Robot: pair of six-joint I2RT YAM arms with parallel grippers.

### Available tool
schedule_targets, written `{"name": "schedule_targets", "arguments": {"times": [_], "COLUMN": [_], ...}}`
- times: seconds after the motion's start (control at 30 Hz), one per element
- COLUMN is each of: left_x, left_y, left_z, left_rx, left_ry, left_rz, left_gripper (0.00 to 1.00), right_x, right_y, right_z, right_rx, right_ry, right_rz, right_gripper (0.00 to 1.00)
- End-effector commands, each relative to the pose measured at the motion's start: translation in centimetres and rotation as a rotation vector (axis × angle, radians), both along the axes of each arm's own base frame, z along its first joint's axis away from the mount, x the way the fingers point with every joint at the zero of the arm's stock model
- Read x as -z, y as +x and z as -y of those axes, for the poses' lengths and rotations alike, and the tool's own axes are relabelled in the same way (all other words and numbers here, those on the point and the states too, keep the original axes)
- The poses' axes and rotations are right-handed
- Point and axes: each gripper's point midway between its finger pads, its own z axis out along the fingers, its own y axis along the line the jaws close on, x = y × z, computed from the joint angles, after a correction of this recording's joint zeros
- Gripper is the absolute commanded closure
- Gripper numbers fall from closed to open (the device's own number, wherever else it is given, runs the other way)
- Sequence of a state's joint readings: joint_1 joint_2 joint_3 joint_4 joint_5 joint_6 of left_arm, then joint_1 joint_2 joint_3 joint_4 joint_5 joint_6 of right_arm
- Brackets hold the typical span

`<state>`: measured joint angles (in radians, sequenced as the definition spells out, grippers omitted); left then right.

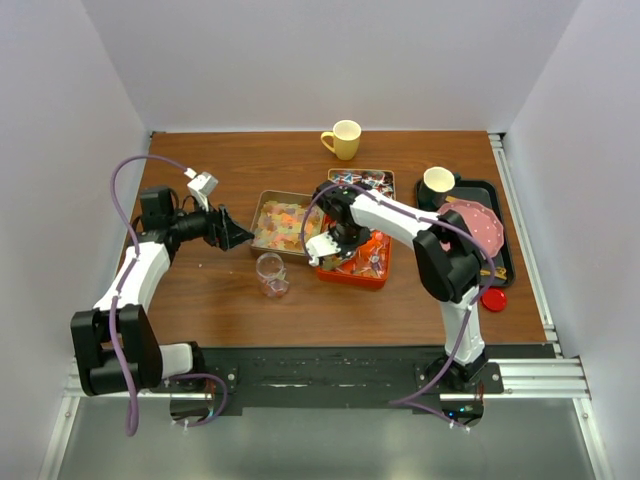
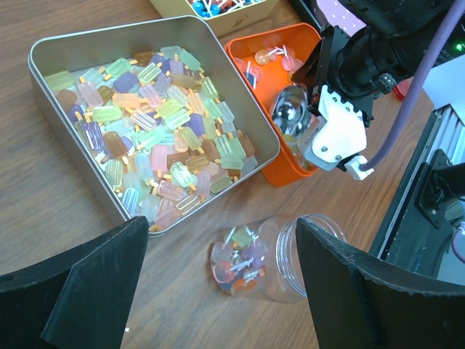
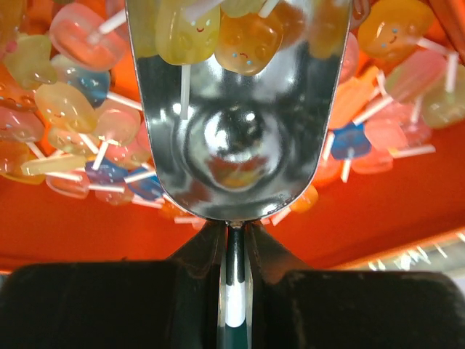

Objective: Pack the candies
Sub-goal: Scoop the fake candies from the storage box.

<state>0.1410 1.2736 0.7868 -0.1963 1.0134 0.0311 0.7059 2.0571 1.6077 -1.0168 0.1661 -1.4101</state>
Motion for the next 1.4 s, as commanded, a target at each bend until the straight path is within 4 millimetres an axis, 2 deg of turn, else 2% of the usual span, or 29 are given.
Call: {"name": "schedule_targets", "arguments": {"times": [0.0, 0.3, 0.6, 0.67, 0.73, 0.77, 0.97, 1.1, 1.37], "left_x": [-1.2, -1.4, -1.7, -1.9, -1.8, -1.8, -1.6, -1.9, -1.8], "left_y": [1.1, 1.1, 1.4, 1.6, 1.7, 1.7, 2.2, 2.4, 2.5], "left_z": [-0.4, -0.6, -1.2, -1.5, -1.7, -1.8, -2.7, -3.0, -4.0], "left_rx": [-0.016, -0.020, -0.043, -0.050, -0.056, -0.062, -0.087, -0.097, -0.123], "left_ry": [-0.007, -0.002, -0.005, -0.003, -0.004, -0.004, -0.004, 0.001, 0.003], "left_rz": [0.034, 0.035, 0.033, 0.037, 0.035, 0.032, 0.028, 0.039, 0.032], "left_gripper": [0.13, 0.13, 0.13, 0.13, 0.13, 0.13, 0.13, 0.13, 0.13], "right_x": [0.6, 0.0, -1.0, -2.0, -1.8, -2.4, -1.6, -1.8, -1.4], "right_y": [-2.5, -3.9, -4.4, -3.9, -4.3, -4.1, -5.0, -4.6, -3.6], "right_z": [-1.6, -2.0, -1.5, -1.8, -1.5, -1.7, -0.1, 1.1, 1.4], "right_rx": [0.061, 0.139, 0.233, 0.251, 0.288, 0.290, 0.345, 0.370, 0.411], "right_ry": [0.134, 0.315, 0.460, 0.529, 0.554, 0.585, 0.599, 0.614, 0.647], "right_rz": [-0.202, -0.312, -0.305, -0.277, -0.286, -0.269, -0.274, -0.254, -0.214], "right_gripper": [1.00, 1.00, 1.00, 1.00, 1.00, 1.00, 1.00, 1.00, 1.00]}}
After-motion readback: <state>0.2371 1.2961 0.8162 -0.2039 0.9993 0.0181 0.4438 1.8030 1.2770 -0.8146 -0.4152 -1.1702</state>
